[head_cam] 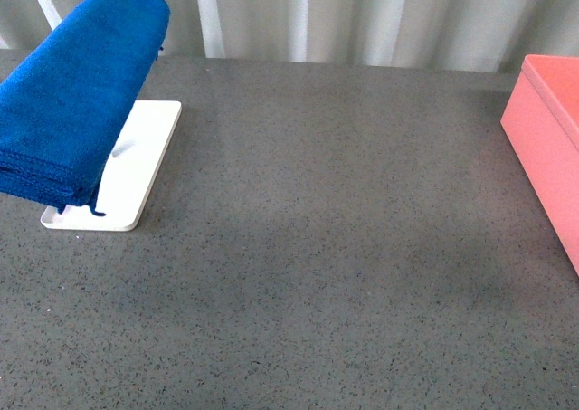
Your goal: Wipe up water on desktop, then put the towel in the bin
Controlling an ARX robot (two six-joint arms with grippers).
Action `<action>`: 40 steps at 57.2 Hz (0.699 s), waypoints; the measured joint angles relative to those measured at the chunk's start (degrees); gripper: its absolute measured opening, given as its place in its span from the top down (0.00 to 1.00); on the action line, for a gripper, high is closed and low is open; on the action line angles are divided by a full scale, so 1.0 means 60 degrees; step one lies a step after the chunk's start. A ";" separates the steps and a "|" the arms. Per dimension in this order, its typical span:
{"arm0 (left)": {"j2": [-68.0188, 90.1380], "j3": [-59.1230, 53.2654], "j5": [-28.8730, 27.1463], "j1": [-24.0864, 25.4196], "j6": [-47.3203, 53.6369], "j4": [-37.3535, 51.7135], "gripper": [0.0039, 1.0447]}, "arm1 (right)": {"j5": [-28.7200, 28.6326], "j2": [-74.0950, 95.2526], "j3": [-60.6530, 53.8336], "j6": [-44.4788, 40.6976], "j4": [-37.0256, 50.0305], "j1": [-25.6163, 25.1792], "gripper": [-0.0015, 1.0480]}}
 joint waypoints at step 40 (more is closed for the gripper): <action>0.0000 0.0000 0.0000 0.0000 0.0000 0.0000 0.06 | 0.0000 0.0000 0.0000 0.0000 0.0000 0.0000 0.07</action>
